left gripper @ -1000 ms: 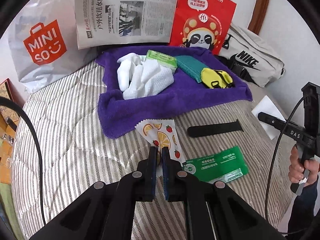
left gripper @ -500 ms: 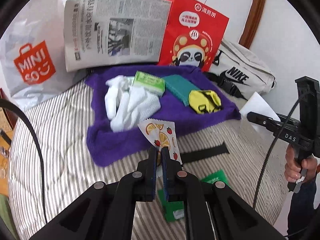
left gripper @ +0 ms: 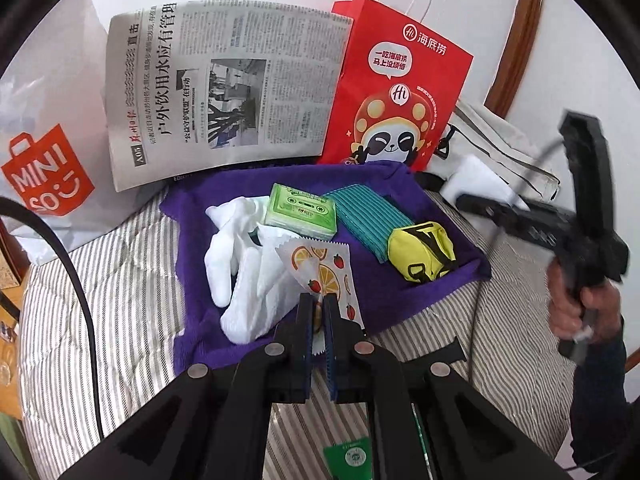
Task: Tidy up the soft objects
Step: 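Carry the wipe packet and white sponge over the purple towel with both tools, then lower the packet and sponge onto the towel and open both tools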
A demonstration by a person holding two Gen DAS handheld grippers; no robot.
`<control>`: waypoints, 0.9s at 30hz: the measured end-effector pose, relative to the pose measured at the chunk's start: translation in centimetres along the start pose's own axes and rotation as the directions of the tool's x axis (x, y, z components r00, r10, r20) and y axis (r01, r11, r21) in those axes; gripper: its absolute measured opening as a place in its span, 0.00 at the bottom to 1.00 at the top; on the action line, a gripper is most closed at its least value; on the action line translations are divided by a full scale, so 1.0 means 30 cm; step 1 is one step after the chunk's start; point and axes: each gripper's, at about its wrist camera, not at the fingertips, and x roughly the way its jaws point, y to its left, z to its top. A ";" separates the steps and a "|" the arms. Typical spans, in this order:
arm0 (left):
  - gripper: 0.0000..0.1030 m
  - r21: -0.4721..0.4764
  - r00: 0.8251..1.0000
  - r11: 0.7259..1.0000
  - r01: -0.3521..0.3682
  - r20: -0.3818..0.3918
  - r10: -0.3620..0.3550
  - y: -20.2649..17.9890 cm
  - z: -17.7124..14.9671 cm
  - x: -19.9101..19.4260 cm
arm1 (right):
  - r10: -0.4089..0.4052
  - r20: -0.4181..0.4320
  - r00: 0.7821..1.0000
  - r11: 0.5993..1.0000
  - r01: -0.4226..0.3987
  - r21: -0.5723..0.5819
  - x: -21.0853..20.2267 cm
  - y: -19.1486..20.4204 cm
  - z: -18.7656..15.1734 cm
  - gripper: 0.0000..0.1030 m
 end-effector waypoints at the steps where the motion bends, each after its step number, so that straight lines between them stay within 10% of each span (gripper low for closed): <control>1: 0.06 0.000 1.000 1.000 0.003 -0.001 -0.003 0.001 0.004 0.005 | -0.011 -0.006 1.000 1.000 0.011 -0.006 0.031 -0.010 0.020 0.30; 24: 0.06 -0.010 0.999 1.000 0.011 -0.038 -0.011 0.052 0.035 0.102 | 0.007 -0.154 0.988 1.000 -0.008 -0.003 0.417 -0.017 0.090 0.30; 27: 0.06 -0.009 0.999 1.000 0.011 -0.040 -0.012 0.049 0.040 0.106 | 0.024 -0.162 0.987 1.000 -0.025 -0.003 0.407 -0.020 0.085 0.44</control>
